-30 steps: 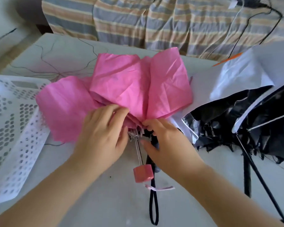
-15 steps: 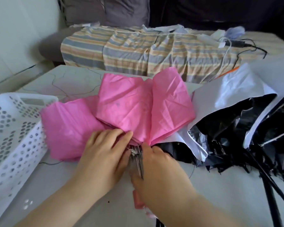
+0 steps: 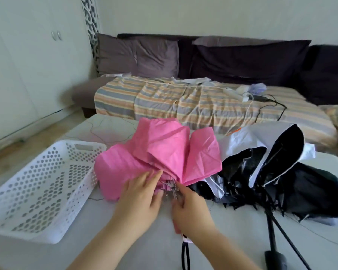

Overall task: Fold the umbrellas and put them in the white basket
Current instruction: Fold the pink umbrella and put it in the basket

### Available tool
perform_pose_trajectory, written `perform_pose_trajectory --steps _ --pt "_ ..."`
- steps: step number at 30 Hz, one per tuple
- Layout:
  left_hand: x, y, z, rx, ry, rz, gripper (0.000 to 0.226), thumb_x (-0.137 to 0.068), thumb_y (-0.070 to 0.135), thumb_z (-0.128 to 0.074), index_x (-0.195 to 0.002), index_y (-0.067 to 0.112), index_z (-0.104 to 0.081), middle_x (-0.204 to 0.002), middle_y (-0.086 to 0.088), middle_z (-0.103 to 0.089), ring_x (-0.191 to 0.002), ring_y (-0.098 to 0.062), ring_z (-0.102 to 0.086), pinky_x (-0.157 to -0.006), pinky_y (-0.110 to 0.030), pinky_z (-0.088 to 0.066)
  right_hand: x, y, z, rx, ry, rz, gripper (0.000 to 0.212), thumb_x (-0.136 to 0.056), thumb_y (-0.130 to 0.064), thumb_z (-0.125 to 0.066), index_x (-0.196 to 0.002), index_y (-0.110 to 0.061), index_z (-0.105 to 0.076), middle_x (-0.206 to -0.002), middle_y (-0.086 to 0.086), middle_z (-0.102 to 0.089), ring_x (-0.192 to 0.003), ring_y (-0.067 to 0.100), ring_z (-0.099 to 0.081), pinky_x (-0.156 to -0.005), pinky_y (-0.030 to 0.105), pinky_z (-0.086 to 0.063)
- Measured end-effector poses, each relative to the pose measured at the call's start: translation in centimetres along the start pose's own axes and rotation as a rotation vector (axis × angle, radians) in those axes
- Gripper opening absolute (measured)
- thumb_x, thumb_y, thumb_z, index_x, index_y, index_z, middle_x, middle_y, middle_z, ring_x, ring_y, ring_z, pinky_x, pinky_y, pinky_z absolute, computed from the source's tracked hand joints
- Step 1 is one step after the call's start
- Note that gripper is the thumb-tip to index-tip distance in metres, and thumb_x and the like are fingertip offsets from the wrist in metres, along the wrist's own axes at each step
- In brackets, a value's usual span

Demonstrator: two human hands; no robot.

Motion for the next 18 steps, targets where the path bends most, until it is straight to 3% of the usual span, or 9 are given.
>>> perform_pose_trajectory --steps 4,7,10,12,15,18 --pt "0.5 1.9 4.5 0.334 0.164 0.169 0.057 -0.094 0.031 -0.051 -0.147 0.025 -0.029 -0.150 0.001 -0.032 -0.138 -0.014 -0.029 -0.106 -0.021 -0.022 3.3 -1.7 2.7 -0.176 0.085 0.082 0.054 -0.093 -0.001 -0.045 -0.125 -0.044 -0.048 -0.054 -0.003 -0.040 -0.046 0.007 -0.042 -0.049 0.018 -0.045" --pt "1.8 3.0 6.1 0.602 0.227 0.333 0.065 -0.089 0.041 -0.054 -0.146 0.036 -0.023 -0.157 -0.004 -0.013 -0.145 -0.016 -0.011 -0.112 -0.034 -0.020 6.0 -2.5 4.1 -0.274 0.149 0.131 0.051 -0.093 0.002 -0.051 -0.122 -0.041 -0.049 -0.048 -0.013 -0.037 -0.048 0.003 -0.038 -0.052 0.011 -0.040" --pt "3.3 3.4 4.8 0.854 0.205 0.457 0.080 -0.073 0.059 -0.055 -0.144 0.046 -0.020 -0.147 0.004 -0.026 -0.138 -0.013 -0.025 -0.103 -0.033 -0.029 8.5 -2.2 4.4 -0.274 0.225 0.181 0.056 -0.090 0.005 -0.054 -0.119 -0.043 -0.052 -0.049 -0.015 -0.036 -0.049 0.002 -0.038 -0.056 0.012 -0.041" --pt "3.8 3.8 3.3 1.051 0.168 0.490 0.088 -0.064 0.059 -0.058 -0.142 0.050 -0.018 -0.138 0.017 -0.037 -0.126 -0.006 -0.041 -0.099 -0.028 -0.035 9.4 -1.9 4.2 -0.278 0.243 0.195 0.055 -0.088 0.002 -0.056 -0.117 -0.046 -0.054 -0.051 -0.013 -0.038 -0.049 0.001 -0.037 -0.056 0.017 -0.039" --pt "3.1 3.8 0.8 1.300 0.089 0.511 0.078 -0.066 0.051 -0.063 -0.137 0.046 -0.031 -0.130 0.007 -0.055 -0.103 -0.004 -0.062 -0.084 -0.024 -0.053 9.2 -1.2 3.6 -0.309 0.213 0.173 0.051 -0.087 -0.005 -0.058 -0.114 -0.048 -0.055 -0.051 -0.012 -0.041 -0.049 0.003 -0.039 -0.056 0.025 -0.043" --pt "2.1 3.1 0.0 1.427 0.069 0.510 0.080 -0.062 0.053 -0.080 -0.133 0.043 -0.043 -0.129 0.004 -0.058 -0.101 -0.014 -0.066 -0.076 -0.030 -0.056 8.9 -1.1 3.0 -0.363 0.203 0.140 0.050 -0.079 -0.015 -0.059 -0.108 -0.055 -0.063 -0.051 -0.005 -0.045 -0.047 0.005 -0.038 -0.054 0.025 -0.042"
Point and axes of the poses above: each hand's wrist, its own x-axis away from the middle knuckle, its own z-axis out of the back of the hand, y = z × x, the point moved 10 cm from there along -x, towards the middle knuckle
